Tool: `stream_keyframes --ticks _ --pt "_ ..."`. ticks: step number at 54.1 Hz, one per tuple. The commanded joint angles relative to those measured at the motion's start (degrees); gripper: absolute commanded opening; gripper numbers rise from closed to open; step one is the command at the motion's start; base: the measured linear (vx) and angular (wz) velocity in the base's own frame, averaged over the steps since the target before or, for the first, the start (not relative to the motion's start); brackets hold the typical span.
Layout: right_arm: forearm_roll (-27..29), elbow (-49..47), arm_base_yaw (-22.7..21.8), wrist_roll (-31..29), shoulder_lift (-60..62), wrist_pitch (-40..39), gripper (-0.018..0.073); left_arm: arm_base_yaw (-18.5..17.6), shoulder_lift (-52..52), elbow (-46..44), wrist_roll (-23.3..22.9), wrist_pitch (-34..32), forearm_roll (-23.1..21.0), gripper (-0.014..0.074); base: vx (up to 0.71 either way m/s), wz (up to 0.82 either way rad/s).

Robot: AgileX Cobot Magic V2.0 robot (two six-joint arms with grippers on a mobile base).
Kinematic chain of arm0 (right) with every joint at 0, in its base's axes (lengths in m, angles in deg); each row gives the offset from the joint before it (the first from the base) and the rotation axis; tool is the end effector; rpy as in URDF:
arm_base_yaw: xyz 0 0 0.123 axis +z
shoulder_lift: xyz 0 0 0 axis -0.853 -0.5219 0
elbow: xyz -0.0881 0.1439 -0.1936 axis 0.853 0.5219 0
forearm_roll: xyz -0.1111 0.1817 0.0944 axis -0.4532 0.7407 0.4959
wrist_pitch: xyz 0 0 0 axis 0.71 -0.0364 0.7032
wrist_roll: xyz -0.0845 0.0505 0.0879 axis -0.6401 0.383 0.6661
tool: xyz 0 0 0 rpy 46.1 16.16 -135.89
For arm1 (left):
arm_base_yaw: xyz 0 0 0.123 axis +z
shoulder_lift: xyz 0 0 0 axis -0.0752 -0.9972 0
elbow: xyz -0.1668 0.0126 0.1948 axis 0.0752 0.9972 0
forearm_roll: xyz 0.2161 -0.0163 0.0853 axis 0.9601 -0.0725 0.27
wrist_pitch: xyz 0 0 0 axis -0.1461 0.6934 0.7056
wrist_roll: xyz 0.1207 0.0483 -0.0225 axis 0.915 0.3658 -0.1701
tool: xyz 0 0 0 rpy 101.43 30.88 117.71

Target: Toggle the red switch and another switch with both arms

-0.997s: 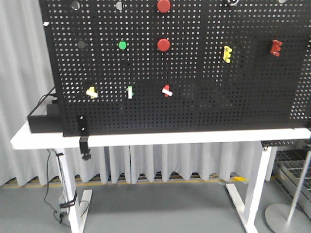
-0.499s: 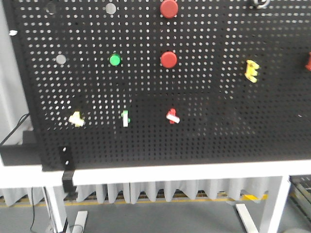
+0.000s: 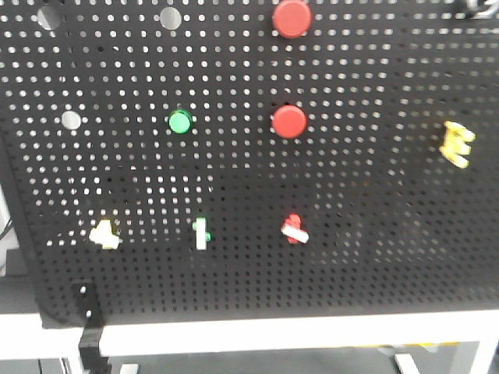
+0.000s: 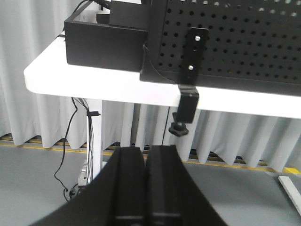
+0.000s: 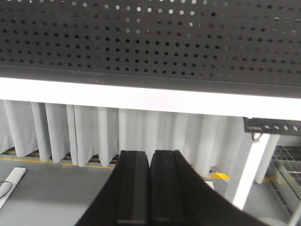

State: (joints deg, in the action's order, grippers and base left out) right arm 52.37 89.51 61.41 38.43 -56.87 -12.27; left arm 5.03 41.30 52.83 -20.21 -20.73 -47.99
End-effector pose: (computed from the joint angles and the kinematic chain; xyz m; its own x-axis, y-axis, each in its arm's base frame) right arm 0.1055 0.0044 0.1768 -0.1546 -0.0883 -0.9840 -0.0560 0.9952 -0.0805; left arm 0.1045 0.0008 0.1730 -0.1947 -0.1444 -0.9702 -0.0364 0.9895 -0.1399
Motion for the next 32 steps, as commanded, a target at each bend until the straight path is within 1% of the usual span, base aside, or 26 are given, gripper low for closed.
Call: stream_keyframes --ticks 1,17,32 --pt "-0.21 0.24 -0.26 -0.06 0.59 -4.75 -0.0006 -0.41 1.07 1.14 -0.16 -4.52 -0.37 0.0003 0.17 0.05" --pt "-0.21 0.24 -0.26 -0.06 0.59 -4.75 -0.0006 -0.41 1.07 1.14 -0.16 -4.52 -0.37 0.0003 0.12 0.03" --pt "-0.21 0.24 -0.26 -0.06 0.59 -4.75 -0.0006 -0.41 1.07 1.14 -0.16 -4.52 -0.37 0.0003 0.05 0.01"
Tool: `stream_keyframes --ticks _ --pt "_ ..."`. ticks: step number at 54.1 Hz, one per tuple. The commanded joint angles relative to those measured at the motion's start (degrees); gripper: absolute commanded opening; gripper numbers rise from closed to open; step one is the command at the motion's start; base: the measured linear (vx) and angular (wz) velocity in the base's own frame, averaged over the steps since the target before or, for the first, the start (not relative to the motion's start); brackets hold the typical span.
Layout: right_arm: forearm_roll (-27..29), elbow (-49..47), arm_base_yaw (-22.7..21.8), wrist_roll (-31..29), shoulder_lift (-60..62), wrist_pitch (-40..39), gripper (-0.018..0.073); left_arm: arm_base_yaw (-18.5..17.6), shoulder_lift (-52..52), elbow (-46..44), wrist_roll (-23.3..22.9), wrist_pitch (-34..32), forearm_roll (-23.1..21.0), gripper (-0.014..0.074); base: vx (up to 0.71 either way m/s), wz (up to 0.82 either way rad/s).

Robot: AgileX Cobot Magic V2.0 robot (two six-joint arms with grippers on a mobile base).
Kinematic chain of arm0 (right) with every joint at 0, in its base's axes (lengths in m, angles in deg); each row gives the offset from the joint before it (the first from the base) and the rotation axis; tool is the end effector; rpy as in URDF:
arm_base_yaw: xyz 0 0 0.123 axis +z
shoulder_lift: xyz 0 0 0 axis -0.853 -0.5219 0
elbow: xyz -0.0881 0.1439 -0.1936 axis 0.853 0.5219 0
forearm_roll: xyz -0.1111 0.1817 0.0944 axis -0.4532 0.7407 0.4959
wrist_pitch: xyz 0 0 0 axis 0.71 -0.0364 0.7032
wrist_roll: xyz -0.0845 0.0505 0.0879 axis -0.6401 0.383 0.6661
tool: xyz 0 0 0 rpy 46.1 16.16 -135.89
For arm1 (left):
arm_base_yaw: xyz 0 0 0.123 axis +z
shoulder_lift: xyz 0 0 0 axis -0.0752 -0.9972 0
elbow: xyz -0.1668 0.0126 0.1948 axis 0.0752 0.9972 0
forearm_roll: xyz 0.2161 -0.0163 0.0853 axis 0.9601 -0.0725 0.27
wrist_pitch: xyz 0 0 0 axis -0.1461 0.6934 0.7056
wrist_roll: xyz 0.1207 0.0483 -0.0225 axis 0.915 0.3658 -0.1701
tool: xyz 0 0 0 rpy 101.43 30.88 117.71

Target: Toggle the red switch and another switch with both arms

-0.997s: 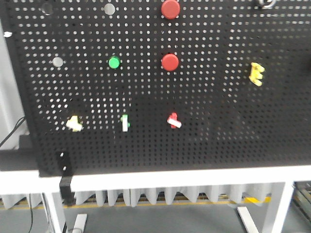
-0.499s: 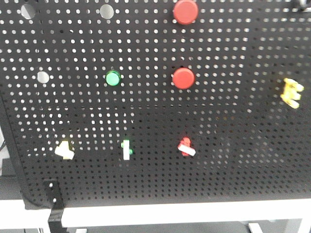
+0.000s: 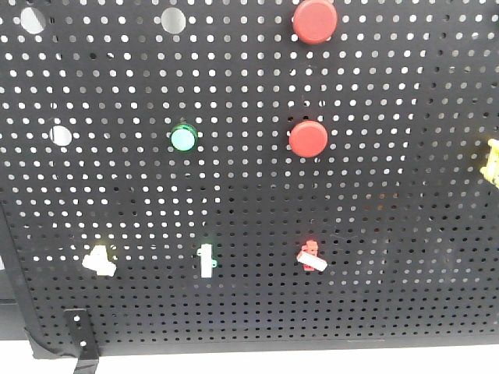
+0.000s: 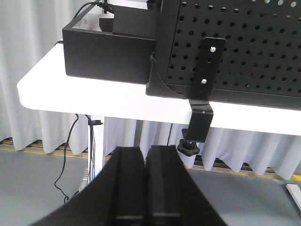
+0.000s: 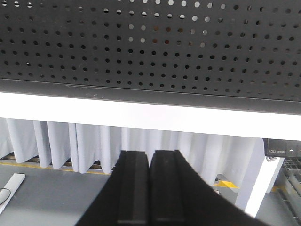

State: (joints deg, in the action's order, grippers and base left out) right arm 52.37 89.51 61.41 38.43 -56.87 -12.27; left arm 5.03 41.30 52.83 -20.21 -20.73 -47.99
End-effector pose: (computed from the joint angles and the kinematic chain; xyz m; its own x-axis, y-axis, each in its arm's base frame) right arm 0.1055 0.0044 0.1768 -0.1546 -0.0883 -0.9840 -0.0560 0.9952 -0.0805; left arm 0.1045 0.0008 0.1730 -0.1947 -0.1444 -0.9702 -0.0364 0.9895 -0.1399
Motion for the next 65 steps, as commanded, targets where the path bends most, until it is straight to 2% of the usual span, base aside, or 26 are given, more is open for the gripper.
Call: stream_keyframes --ticks 1,19,31,36,44,51,54,57,61,65 --pt "-0.21 0.24 -0.26 -0.06 0.59 -4.75 -0.0006 -0.41 1.07 1.14 -0.16 -4.52 -0.37 0.0003 0.02 0.0" --pt "-0.39 0.24 -0.26 -0.06 0.59 -4.8 -0.0006 -0.41 1.07 1.14 -0.16 -4.52 -0.37 0.0003 0.0 0.0" --pt "-0.65 0.24 -0.26 -0.06 0.59 -8.97 -0.0006 -0.41 1.07 1.14 -0.29 -7.77 -0.37 0.0003 0.0 0.0" --pt "0.09 0.24 -0.26 0.48 0.59 -13.54 -0.0006 -0.35 1.07 1.14 -0.16 -8.91 0.06 0.0003 0.0 0.0" --pt "1.71 0.24 -0.26 3.29 0.59 -24.53 -0.0006 -0.3 1.07 1.14 -0.21 -15.12 -0.37 0.0003 0.0 0.0" --pt "3.73 -1.56 -0.21 9.09 0.59 -34.5 -0.0006 -0.3 1.07 0.36 -0.21 -23.98 -0.37 0.0003 0.0 0.0" --pt "3.21 -4.29 -0.21 8.94 0.14 -33.79 -0.0006 -0.3 1.07 -1.32 -0.21 -28.25 -0.37 0.0003 0.0 0.0" --pt "2.49 -8.35 -0.21 8.93 -1.08 -30.08 -0.0006 -0.36 0.89 -4.42 -0.21 -29.74 -0.26 0.0003 0.0 0.0" --pt "0.96 -15.26 -0.21 8.29 -4.34 -25.22 -0.0006 -0.36 -0.24 -10.19 -0.21 -28.6 0.34 0.0003 0.0 0.0" --pt "-0.74 -21.21 -0.21 7.89 -8.55 -22.2 -0.0006 -0.36 -3.03 -17.23 -0.21 -24.7 2.65 0.0003 0.0 0.0"
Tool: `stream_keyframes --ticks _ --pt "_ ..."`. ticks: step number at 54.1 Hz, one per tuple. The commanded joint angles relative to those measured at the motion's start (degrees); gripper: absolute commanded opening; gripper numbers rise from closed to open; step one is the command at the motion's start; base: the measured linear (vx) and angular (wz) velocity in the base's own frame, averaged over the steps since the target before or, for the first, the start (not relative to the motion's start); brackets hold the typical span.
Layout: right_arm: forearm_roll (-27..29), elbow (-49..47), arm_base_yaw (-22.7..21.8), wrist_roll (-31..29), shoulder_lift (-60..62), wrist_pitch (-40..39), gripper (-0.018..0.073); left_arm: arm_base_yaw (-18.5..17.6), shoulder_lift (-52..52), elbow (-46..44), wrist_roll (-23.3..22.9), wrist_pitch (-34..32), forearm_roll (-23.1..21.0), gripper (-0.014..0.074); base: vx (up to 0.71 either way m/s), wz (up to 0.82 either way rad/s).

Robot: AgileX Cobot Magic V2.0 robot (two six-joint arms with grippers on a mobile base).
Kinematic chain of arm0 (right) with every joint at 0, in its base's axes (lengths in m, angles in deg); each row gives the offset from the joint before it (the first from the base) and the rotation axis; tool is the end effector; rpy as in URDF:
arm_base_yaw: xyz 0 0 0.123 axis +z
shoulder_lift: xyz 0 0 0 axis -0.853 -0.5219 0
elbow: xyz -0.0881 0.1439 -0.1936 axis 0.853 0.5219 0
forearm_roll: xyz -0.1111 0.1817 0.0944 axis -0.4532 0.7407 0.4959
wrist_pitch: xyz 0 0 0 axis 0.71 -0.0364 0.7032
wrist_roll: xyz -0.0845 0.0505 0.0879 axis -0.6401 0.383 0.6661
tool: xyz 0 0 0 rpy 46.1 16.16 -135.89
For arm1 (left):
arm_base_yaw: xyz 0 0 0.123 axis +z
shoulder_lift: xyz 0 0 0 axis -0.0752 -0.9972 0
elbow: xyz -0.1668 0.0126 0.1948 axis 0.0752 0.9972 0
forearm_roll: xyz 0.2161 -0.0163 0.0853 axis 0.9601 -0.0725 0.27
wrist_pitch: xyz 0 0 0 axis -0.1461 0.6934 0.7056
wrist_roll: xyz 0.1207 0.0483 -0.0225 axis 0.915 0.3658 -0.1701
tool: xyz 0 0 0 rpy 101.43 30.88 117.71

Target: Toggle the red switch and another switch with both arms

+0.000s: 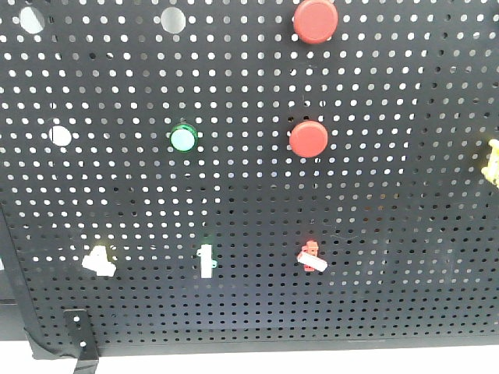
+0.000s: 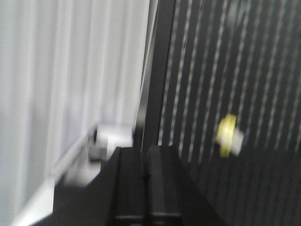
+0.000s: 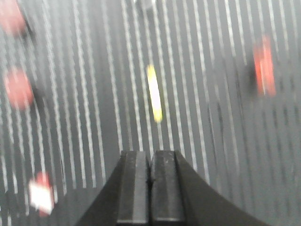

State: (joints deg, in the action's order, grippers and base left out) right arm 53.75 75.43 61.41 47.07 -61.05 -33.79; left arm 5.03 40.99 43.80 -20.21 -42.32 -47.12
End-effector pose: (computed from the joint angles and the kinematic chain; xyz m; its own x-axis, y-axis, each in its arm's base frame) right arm 0.0904 0.0046 0.3051 0.3722 0.1123 -0.9213 -0.0859 0.9926 0.0862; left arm 0.0914 0.0011 0.2775 0.3227 -0.1234 -0.9384 0.0290 0.9923 -0.1205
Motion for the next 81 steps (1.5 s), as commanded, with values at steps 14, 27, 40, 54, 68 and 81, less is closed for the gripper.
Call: stream_keyframes --ticks 14,27,40,54,68,81 --pt "-4.58 -13.62 -0.21 -0.21 -20.39 -2.99 -0.0006 -0.43 -18.34 -18.91 -1.02 0.05 4.74 0.0003 0.0 0.0" --pt "-4.38 -13.62 -0.21 0.1 -28.28 -8.15 -0.0006 -1.81 -34.24 -19.54 -2.21 -8.04 7.87 0.0003 0.0 0.0" --pt "-4.42 -13.62 -0.21 0.1 -30.62 -8.19 -0.0006 -10.53 -49.11 -28.72 -6.82 -14.05 17.05 0.0003 0.0 0.0" --pt "-4.42 -13.62 -0.21 0.1 -31.83 -8.4 -0.0006 -16.9 -61.81 -35.16 -6.25 -14.07 17.22 0.0003 0.0 0.0" --pt "-4.42 -13.62 -0.21 0.1 -31.83 -9.05 -0.0006 -16.77 -66.07 -35.08 -3.51 -13.77 16.83 0.0003 0.0 0.0" --pt "-4.47 -13.62 -0.21 0.1 -31.83 -9.04 -0.0006 -16.77 -67.17 -34.88 -3.02 -13.0 14.67 0.0003 0.0 0.0"
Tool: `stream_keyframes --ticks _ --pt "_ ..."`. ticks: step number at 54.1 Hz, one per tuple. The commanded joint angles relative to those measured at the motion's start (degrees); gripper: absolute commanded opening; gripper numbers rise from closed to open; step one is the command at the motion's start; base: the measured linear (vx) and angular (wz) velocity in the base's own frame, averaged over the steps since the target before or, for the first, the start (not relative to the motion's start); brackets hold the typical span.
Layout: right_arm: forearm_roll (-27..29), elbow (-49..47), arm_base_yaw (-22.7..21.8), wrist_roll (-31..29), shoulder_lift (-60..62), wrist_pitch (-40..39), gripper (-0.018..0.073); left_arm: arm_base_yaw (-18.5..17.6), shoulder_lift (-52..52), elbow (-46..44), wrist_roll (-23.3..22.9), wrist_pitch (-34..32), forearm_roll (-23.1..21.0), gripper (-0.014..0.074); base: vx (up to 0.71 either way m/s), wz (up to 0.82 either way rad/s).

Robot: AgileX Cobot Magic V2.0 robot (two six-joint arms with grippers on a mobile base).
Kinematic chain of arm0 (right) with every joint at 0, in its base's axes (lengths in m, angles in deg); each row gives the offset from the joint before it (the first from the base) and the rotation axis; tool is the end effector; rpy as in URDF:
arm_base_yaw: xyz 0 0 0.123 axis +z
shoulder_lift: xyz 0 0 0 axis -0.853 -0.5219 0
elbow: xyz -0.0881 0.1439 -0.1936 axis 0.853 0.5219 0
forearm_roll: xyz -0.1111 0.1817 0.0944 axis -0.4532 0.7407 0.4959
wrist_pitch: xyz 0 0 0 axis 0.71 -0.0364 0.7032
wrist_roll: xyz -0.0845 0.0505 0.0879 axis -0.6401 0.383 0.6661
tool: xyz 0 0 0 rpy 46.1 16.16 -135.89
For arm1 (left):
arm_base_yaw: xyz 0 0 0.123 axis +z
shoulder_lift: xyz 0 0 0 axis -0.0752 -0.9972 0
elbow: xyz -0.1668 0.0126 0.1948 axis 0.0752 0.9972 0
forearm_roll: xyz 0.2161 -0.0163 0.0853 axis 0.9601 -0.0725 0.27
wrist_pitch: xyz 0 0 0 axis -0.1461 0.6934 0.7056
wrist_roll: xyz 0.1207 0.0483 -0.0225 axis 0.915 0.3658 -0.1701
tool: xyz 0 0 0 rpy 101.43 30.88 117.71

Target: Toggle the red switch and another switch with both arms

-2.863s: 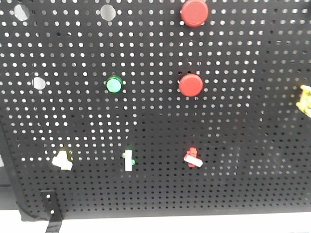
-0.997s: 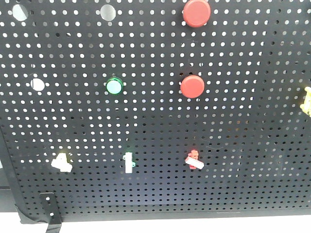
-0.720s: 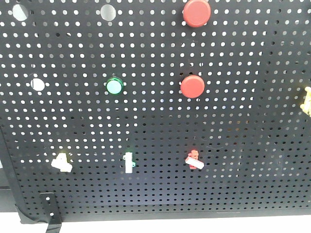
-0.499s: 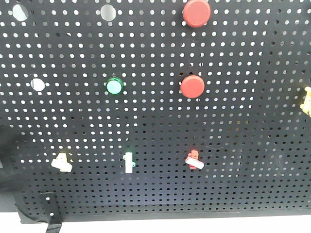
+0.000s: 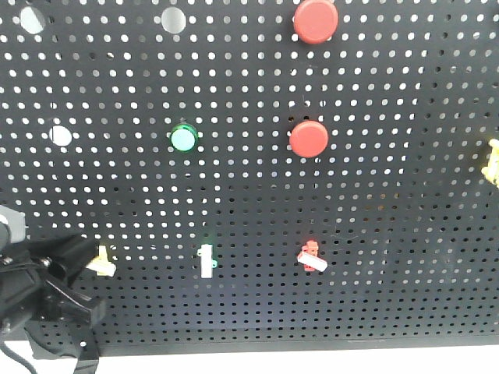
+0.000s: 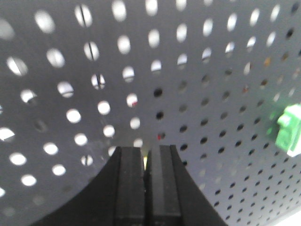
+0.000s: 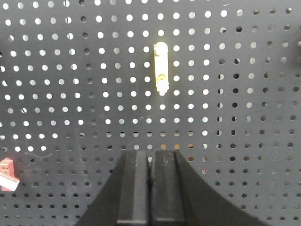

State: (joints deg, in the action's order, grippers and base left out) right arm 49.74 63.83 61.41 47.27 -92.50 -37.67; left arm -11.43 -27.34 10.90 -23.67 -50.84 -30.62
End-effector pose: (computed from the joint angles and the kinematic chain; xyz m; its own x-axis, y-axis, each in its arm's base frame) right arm 0.1777 0.0110 0.3134 0.1072 0.0342 -0.9936 -0.0692 0.9972 0.0269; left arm 0.2804 -0.0888 0.2860 -0.1124 0.1259 -0.9857 0.3504 0.9333 0.0792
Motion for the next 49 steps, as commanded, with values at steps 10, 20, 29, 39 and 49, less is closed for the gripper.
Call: stream_keyframes --ticks 10,20,29,39,49 --pt "-0.46 -2.02 -0.21 -0.1 -0.37 -5.17 -0.0006 -0.32 1.15 -1.98 4.26 -4.6 -3.24 0.0003 0.0 0.0" --pt "-0.38 -2.02 -0.21 -0.1 -0.37 -5.17 -0.0006 -0.32 0.04 -1.98 10.34 -5.17 -8.68 0.0003 0.0 0.0" --pt "-0.38 -2.02 -0.21 0.37 -0.37 -5.17 -0.0006 -0.32 -2.07 -1.98 12.32 -4.57 -10.21 0.0003 0.0 0.0" --pt "-0.52 -2.02 -0.21 2.36 -0.37 -5.11 -0.0006 -0.32 -3.13 -1.98 12.07 -2.4 -10.23 0.0003 0.0 0.0" --pt "-0.77 -2.02 -0.21 2.49 -0.37 -4.88 -0.0006 -0.32 -2.72 -1.87 11.73 2.08 -10.23 0.0003 0.0 0.0"
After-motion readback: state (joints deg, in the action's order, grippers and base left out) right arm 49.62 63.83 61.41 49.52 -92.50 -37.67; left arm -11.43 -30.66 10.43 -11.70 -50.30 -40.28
